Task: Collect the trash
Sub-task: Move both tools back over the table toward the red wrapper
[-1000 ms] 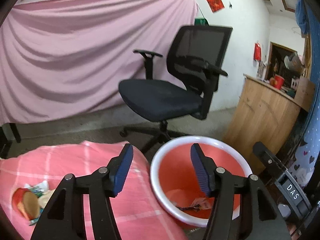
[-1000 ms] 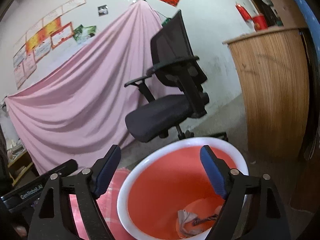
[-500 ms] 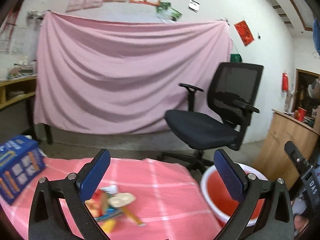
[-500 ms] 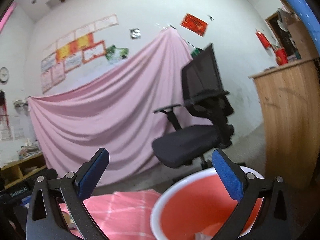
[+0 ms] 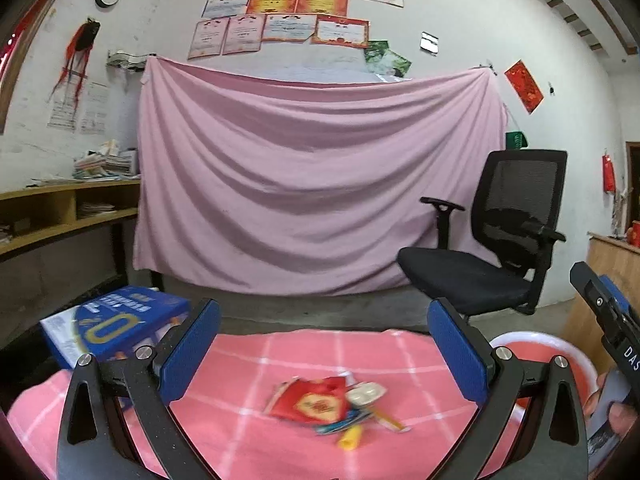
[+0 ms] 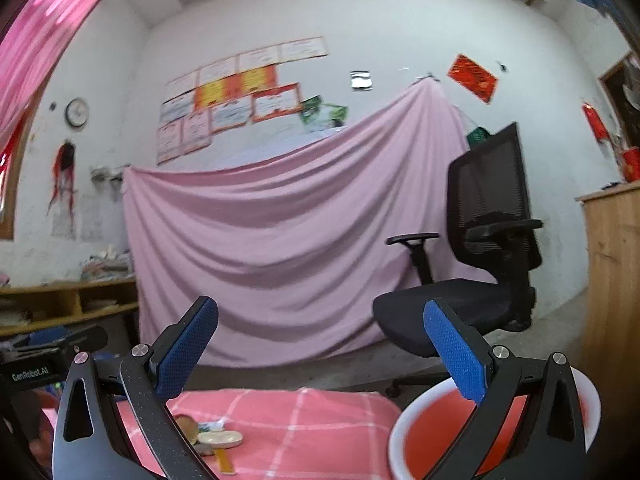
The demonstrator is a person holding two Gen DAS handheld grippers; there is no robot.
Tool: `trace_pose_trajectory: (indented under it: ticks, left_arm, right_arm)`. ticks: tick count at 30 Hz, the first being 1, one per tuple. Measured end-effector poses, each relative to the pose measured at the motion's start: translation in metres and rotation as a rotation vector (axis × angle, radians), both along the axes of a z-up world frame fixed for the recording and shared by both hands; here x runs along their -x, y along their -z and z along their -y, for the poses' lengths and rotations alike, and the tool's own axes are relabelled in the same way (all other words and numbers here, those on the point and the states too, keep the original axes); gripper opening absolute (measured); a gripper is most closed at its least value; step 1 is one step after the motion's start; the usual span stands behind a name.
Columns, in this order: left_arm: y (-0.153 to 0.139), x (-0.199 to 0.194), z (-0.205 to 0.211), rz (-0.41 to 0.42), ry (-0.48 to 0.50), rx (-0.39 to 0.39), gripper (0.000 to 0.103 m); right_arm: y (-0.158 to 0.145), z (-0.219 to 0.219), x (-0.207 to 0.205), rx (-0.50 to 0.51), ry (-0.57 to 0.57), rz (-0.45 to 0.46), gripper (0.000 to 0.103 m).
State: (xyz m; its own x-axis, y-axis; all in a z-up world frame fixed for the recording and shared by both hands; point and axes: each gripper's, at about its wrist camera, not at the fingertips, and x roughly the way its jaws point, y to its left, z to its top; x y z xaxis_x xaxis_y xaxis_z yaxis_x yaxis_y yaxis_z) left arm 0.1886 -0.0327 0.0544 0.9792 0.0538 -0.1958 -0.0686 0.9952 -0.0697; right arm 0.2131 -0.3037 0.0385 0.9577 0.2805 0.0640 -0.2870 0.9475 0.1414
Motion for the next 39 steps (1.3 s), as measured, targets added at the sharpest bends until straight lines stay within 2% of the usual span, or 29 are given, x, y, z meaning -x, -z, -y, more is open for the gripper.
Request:
trace_pose_trajectory:
  ticks: [5,16,19,23,25,28,29,30,31,32,33,34,38,39]
  left_arm:
    - [0.019,0.001,-0.02,-0.067,-0.026,-0.019,0.101]
    - [0.063,-0.029,-0.052,-0.335,0.003,-0.006,0.101]
    - [0.073,-0.042,-0.057,-0.408,0.026,0.032,0.101]
    - [0.078,-0.056,-0.062,-0.457,0.043,0.071,0.1]
    - [0.078,-0.062,-0.064,-0.464,0.063,0.082,0.097]
    - [0.08,-0.073,-0.064,-0.489,0.1,0.088,0.086]
    - [0.08,-0.077,-0.064,-0.501,0.11,0.091,0.079]
    - [0.082,-0.081,-0.064,-0.516,0.127,0.098,0.071]
    - [0.083,-0.086,-0.063,-0.531,0.145,0.107,0.067]
    - [0.085,-0.09,-0.064,-0.544,0.16,0.115,0.059]
    - [0.086,-0.095,-0.064,-0.56,0.177,0.126,0.054]
    - [0.089,-0.099,-0.064,-0.578,0.195,0.138,0.053]
    - [0.091,-0.11,-0.067,-0.624,0.236,0.176,0.05]
    - [0.092,-0.111,-0.069,-0.627,0.241,0.188,0.043]
  right_arm:
    - [0.009,-0.021,-0.007,0.062,-0.04,-0.053,0.103]
    - [0.033,-0.049,-0.037,0.142,-0.113,-0.263,0.103]
    - [0.042,-0.06,-0.051,0.187,-0.136,-0.357,0.103]
    - [0.057,-0.078,-0.071,0.269,-0.161,-0.506,0.103]
    - [0.063,-0.087,-0.077,0.313,-0.188,-0.557,0.103]
    - [0.07,-0.096,-0.078,0.357,-0.214,-0.59,0.103]
    - [0.071,-0.098,-0.078,0.368,-0.226,-0.6,0.103]
    - [0.073,-0.099,-0.08,0.376,-0.235,-0.609,0.101]
    - [0.075,-0.099,-0.081,0.383,-0.246,-0.622,0.093]
    - [0.077,-0.101,-0.082,0.391,-0.259,-0.637,0.088]
    - [0.079,-0.104,-0.084,0.399,-0.275,-0.656,0.078]
    - [0.081,-0.107,-0.086,0.409,-0.289,-0.673,0.073]
    - [0.09,-0.119,-0.091,0.438,-0.378,-0.727,0.069]
    - [0.091,-0.121,-0.091,0.446,-0.389,-0.737,0.065]
